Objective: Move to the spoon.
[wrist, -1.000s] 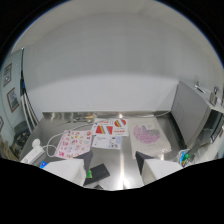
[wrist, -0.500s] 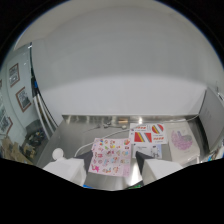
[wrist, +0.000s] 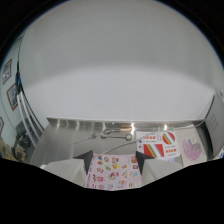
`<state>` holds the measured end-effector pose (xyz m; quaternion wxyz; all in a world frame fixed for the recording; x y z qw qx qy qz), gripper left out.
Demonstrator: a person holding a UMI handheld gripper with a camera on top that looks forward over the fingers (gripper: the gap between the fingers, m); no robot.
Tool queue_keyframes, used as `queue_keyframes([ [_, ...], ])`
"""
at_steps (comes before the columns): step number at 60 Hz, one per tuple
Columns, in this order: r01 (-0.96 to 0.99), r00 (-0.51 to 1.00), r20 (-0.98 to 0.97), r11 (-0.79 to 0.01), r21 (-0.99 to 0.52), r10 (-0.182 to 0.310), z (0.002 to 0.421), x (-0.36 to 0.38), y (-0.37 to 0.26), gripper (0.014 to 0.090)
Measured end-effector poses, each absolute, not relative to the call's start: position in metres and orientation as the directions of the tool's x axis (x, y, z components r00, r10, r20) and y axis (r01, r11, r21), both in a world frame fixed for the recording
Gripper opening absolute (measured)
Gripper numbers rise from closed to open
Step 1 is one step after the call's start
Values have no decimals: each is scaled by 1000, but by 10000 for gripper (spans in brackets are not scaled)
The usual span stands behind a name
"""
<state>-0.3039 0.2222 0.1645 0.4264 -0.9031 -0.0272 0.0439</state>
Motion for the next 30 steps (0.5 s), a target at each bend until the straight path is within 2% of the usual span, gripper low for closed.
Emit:
queue_keyframes([
  [30,42,998,2,-661,-749,61,88,-324,317,832],
])
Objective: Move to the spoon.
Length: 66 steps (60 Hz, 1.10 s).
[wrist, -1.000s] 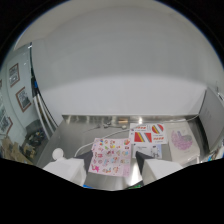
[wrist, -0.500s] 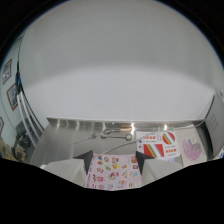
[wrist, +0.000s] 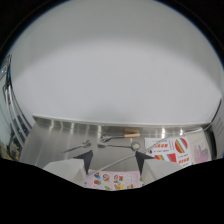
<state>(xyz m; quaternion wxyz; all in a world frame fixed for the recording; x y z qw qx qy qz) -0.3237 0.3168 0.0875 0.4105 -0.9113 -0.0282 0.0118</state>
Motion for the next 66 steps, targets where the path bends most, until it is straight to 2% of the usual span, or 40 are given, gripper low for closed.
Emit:
queue_keyframes([
  [31,48,999,31,-664,-747,38,49,-326,363,825],
  [66,75,997,64,-667,-742,42,26,-328,384,824],
])
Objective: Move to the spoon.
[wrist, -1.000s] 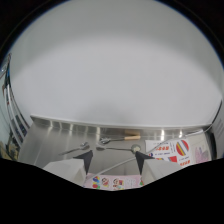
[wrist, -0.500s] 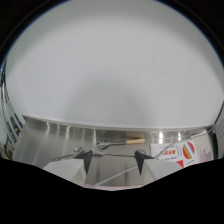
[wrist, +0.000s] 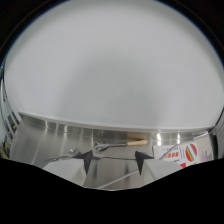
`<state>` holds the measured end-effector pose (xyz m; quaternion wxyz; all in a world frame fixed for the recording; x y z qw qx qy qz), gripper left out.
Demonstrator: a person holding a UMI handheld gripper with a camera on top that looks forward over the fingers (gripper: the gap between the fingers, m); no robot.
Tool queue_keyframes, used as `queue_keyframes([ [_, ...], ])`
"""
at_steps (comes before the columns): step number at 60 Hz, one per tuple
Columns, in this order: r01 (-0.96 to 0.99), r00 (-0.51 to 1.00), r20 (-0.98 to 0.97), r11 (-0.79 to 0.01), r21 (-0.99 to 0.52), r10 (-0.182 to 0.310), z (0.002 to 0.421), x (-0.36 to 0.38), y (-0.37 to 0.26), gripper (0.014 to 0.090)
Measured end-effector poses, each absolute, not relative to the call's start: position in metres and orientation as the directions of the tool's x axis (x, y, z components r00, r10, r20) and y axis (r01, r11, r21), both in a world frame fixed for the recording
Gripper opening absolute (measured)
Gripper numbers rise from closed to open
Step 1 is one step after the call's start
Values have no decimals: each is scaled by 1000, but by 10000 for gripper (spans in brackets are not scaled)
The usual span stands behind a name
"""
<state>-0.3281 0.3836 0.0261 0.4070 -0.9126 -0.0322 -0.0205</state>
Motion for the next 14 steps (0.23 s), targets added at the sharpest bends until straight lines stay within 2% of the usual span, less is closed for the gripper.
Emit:
queue_keyframes([
  [14,60,998,48,-671,-739,36,25,-328,381,829],
])
